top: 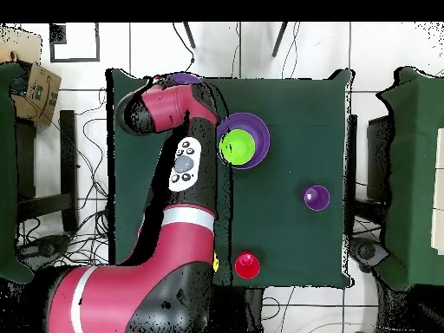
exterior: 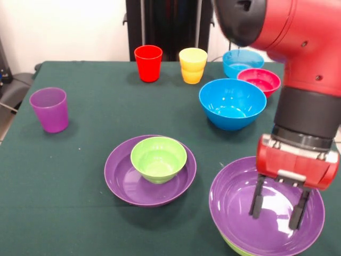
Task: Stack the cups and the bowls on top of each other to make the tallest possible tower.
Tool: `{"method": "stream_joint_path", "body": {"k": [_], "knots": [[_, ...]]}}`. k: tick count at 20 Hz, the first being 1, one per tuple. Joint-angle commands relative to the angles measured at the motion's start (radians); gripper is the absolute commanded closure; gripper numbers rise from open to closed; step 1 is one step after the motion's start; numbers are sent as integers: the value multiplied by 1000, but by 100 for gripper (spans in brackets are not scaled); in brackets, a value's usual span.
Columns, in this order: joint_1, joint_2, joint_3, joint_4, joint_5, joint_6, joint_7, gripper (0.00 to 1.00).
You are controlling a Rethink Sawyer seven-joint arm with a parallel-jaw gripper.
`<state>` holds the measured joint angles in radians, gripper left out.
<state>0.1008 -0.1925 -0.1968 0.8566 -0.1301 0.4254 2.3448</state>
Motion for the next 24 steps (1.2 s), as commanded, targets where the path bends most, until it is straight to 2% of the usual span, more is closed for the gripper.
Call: {"method": "stream_joint_path", "body": {"k": [1, 3, 7, 12, 19, 22, 24], "knots": [[-50, 79, 135, -93, -96, -23, -198, 0], [-53, 90, 139, -113, -99, -7, -201, 0], [-42, 58, 126, -96, -98, 16, -188, 0], [-35, -10, 120, -10, -101, 9, -172, 0], [-23, -33, 115, 21, -102, 15, -154, 0], [-26, -38, 124, 17, -97, 47, -170, 0], [-34, -33, 148, 6, -80, 113, -201, 0]]}}
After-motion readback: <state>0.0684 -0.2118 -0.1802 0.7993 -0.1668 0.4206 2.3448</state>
